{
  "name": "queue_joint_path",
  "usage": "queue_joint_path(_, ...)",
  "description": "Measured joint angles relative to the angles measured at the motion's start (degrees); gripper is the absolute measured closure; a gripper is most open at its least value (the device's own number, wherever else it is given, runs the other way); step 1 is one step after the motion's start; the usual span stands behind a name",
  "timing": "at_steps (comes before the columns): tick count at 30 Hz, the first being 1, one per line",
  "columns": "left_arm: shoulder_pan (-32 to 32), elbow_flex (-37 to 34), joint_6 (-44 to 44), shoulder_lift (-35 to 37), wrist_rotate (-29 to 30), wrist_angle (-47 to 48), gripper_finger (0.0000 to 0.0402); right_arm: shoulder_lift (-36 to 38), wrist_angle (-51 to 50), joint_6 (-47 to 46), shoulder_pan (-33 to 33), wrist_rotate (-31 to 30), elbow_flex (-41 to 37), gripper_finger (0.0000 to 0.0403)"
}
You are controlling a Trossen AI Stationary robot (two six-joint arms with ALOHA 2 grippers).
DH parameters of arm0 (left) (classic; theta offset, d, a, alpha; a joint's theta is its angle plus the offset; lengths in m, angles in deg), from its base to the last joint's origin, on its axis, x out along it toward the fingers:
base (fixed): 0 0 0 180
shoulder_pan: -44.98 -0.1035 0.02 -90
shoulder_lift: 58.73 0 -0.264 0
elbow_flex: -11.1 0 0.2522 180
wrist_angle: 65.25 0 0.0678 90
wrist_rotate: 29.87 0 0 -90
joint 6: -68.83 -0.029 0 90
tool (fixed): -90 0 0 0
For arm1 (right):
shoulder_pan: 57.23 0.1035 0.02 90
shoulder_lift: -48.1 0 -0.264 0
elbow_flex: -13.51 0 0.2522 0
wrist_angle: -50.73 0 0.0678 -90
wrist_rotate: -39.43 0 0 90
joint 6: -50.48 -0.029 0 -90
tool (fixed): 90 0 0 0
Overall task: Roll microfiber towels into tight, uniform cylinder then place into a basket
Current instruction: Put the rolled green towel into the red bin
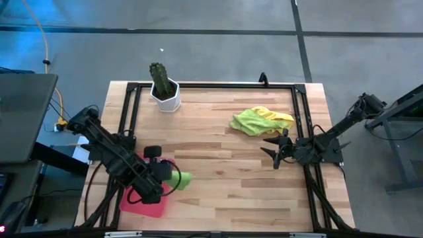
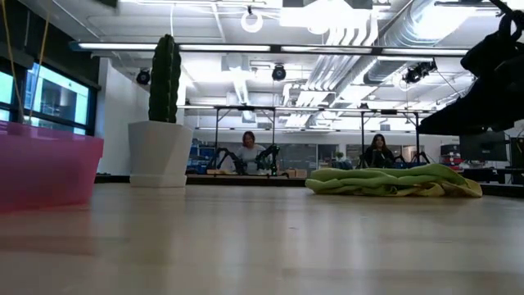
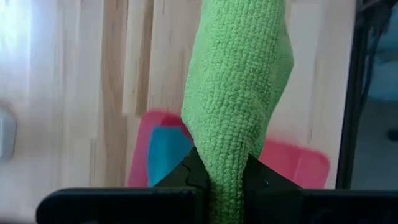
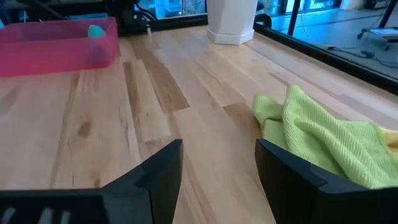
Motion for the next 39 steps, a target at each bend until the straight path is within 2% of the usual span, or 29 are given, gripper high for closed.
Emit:
queue_joint_path(5,2.31,0.00,1.76,0.00,0.17,4.29,0.0385,0.02,-0.04,-5.44,0.00,2.61,0.00,0.0210)
queue_joint_path(13,8.39,0.00,2.74,0.00,10.65,4.97,0.0385,-0.04,-0.92,4.71,-0.04,6.68,0.07,0.0210)
queue_joint_path(17,11.91,-1.15,4.46,0.12,13.14,4.96,0.0385,-0.04,-1.56,6.89,-0.04,10.69,0.07,0.0210)
queue_joint_path(21,14.16,-7.39,9.00,2.40,14.46,5.01,0.0385,-0.04,-1.71,7.02,-0.04,14.47,0.07,0.0210)
queue_joint_path(26,15.12,-16.30,14.07,6.82,12.47,4.32,0.0385,-0.04,-1.73,7.00,-0.04,17.68,0.07,0.0210)
queue_joint_path(33,17.75,-31.70,20.42,15.22,13.39,-5.65,0.0385,-0.04,-1.73,7.00,-0.04,18.42,0.07,0.0210)
queue_joint_path(39,19.79,-43.33,26.38,16.94,17.57,-8.48,0.0385,-0.04,-1.73,7.00,-0.04,18.43,0.07,0.0210)
